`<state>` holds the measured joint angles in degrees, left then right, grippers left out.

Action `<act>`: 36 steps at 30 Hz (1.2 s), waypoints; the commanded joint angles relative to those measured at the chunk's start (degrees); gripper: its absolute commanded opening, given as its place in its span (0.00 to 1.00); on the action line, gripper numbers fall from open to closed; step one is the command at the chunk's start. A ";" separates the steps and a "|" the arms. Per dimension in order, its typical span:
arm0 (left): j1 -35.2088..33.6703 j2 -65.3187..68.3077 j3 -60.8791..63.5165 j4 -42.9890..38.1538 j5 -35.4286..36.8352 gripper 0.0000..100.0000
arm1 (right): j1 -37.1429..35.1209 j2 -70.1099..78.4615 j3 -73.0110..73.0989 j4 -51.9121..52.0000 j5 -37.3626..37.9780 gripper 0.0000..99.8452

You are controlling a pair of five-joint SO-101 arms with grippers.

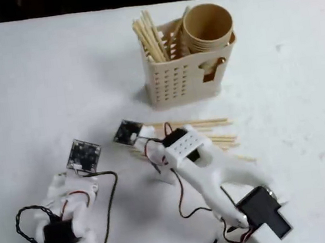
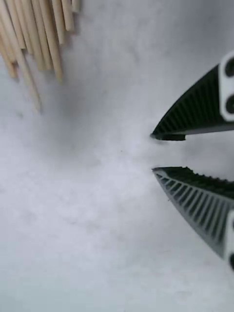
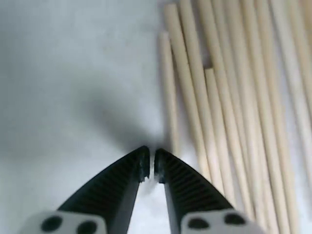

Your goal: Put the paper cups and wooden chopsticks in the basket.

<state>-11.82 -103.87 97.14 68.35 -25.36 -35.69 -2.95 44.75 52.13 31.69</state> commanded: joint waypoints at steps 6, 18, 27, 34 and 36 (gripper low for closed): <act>0.66 -0.57 -0.18 0.26 0.00 0.11 | 0.75 -13.85 -0.18 7.16 -1.67 0.02; 0.66 -0.57 -0.18 0.26 0.00 0.11 | -0.84 -32.13 -0.09 14.90 -3.78 0.04; 0.66 -0.57 -0.18 0.26 0.00 0.11 | -0.75 -10.07 2.73 1.27 -1.76 0.13; 0.66 -0.57 -0.18 0.26 0.00 0.11 | -0.75 -1.98 1.85 -1.80 -1.67 0.13; 0.66 -0.57 -0.18 0.26 0.00 0.11 | -0.75 -1.98 1.85 -1.80 -1.67 0.13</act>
<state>-11.82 -103.87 97.14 68.35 -25.36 -36.13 -6.11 47.21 50.99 29.49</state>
